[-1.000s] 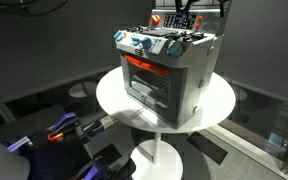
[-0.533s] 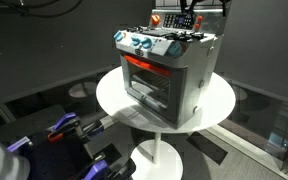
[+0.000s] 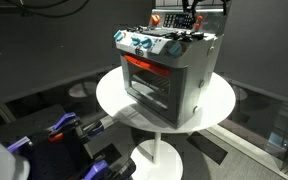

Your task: Press the top right orange button on the stove

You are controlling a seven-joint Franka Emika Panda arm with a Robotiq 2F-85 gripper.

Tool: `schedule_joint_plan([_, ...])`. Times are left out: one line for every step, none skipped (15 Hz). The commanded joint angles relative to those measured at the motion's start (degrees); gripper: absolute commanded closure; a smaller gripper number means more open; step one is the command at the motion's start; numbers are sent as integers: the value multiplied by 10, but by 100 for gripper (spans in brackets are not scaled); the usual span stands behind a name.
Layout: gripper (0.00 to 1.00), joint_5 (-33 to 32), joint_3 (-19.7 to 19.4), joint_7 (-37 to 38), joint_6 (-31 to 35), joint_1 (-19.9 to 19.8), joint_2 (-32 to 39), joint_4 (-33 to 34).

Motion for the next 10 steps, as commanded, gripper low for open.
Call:
schedule_joint_plan([0, -12, -1, 17, -1, 3, 19, 29])
schedule_joint_plan([0, -12, -1, 17, -2, 3, 21, 32])
schedule_joint_plan([0, -11, -1, 16, -2, 4, 23, 34])
schedule_joint_plan([0, -11, -1, 16, -2, 4, 25, 37])
schedule_joint_plan([0, -10, -1, 16, -2, 5, 27, 40])
schedule_joint_plan([0, -10, -1, 16, -1, 5, 29, 42])
schedule_joint_plan([0, -10, 0, 16, -1, 6, 31, 44])
schedule_joint_plan([0, -10, 0, 16, -1, 7, 33, 46])
schedule_joint_plan([0, -11, 0, 16, -1, 8, 35, 48])
schedule_joint_plan([0, -11, 0, 16, -1, 8, 38, 50])
